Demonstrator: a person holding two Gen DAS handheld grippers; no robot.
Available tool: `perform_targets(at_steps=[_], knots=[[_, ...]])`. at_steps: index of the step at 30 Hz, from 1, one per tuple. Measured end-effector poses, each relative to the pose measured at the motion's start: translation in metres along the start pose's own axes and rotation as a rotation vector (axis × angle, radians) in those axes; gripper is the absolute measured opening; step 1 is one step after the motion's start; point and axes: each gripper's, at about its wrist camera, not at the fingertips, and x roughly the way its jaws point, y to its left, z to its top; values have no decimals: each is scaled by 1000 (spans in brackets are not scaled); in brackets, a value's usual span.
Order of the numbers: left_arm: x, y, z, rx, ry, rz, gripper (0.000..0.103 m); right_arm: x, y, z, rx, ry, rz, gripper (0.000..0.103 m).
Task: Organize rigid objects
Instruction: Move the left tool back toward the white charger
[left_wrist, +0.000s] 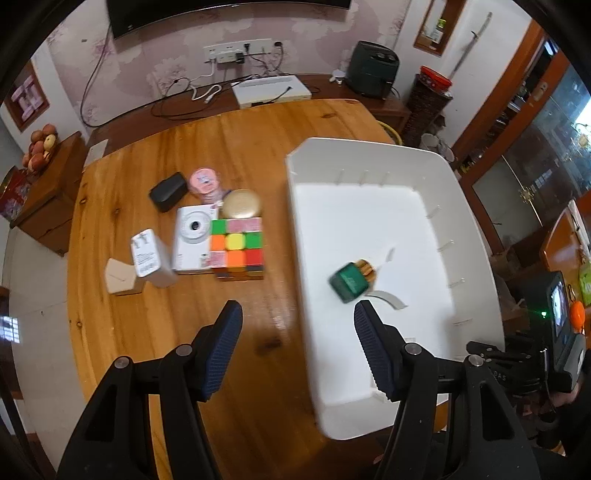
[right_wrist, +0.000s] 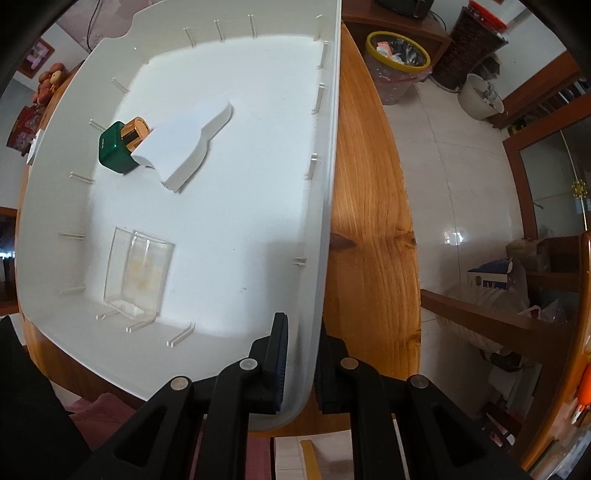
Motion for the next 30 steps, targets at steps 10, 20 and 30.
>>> perform_targets(at_steps=[10,20,30], knots=[[6,61,7,-106,27,57,67,2,2,0,37,5,-34,12],[37,118,13,-266,116,69,67,5,3,0,61,14,-52,12],[71,154,20,-422,179,13,67,14,-1,5,75,44,-58,10]])
